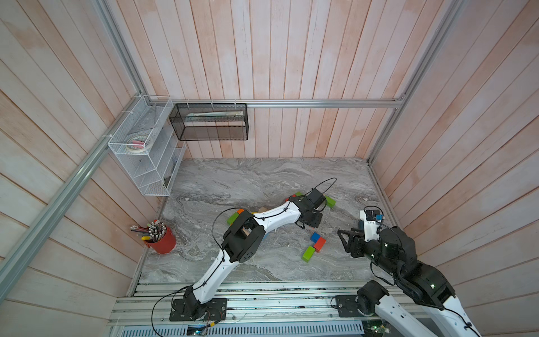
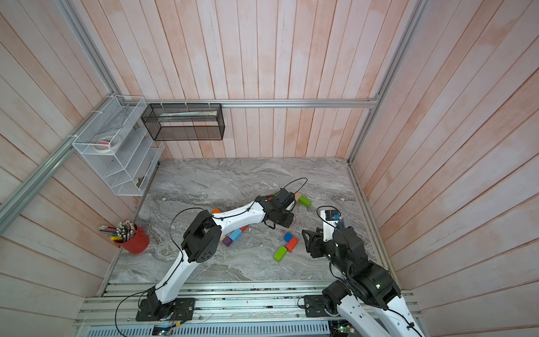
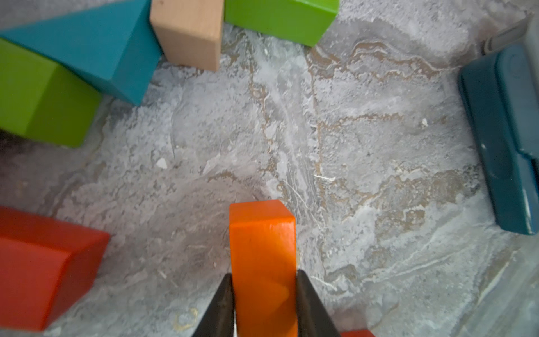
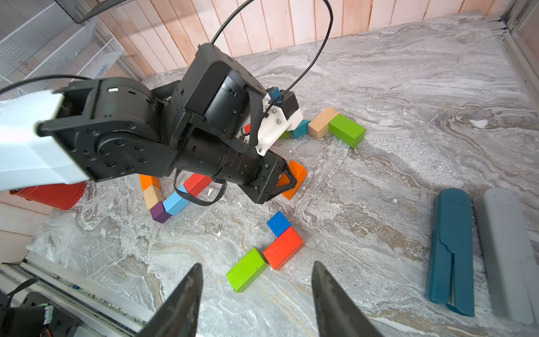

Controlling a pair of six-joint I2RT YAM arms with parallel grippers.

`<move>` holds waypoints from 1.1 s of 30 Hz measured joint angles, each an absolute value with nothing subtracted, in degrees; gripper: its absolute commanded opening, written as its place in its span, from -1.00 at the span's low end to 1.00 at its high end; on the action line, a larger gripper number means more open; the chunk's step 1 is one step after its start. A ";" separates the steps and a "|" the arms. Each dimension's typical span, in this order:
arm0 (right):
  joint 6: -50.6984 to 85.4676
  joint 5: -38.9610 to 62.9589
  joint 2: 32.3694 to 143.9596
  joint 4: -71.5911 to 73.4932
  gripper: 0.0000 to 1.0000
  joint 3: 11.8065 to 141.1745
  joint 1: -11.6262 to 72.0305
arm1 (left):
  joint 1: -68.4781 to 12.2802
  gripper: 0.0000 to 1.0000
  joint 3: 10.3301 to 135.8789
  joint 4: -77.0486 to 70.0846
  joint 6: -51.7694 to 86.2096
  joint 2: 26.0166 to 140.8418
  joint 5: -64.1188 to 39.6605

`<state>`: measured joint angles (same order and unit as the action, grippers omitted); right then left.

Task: Assemble a heart with building blocks
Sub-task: Assemble the building block at the center of the board.

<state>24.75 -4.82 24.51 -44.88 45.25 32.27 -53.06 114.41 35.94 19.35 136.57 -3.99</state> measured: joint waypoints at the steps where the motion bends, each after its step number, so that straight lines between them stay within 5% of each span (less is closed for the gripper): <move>1: 24.97 -5.04 24.25 -44.88 0.18 45.25 32.27 | -53.06 -0.58 115.13 35.68 18.46 137.10 -3.99; 6: 25.36 -5.54 24.08 -44.99 0.18 45.25 32.27 | -53.08 -0.55 119.26 34.50 15.18 140.11 -3.70; 16: 25.47 -6.00 24.08 -45.06 0.17 45.25 32.27 | -53.45 0.11 119.57 32.97 12.82 141.38 -2.24; 24: 25.47 -6.15 23.86 -45.06 0.16 45.25 32.27 | -54.26 0.11 110.00 27.94 12.21 137.34 -0.19; 33: 25.47 -6.15 23.86 -45.06 0.16 45.25 32.27 | -54.28 -0.14 107.42 26.13 11.55 136.16 1.15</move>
<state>25.47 -6.15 23.86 -45.06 45.25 32.27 -54.28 107.42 26.13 11.55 136.16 1.15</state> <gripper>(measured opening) 0.580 0.432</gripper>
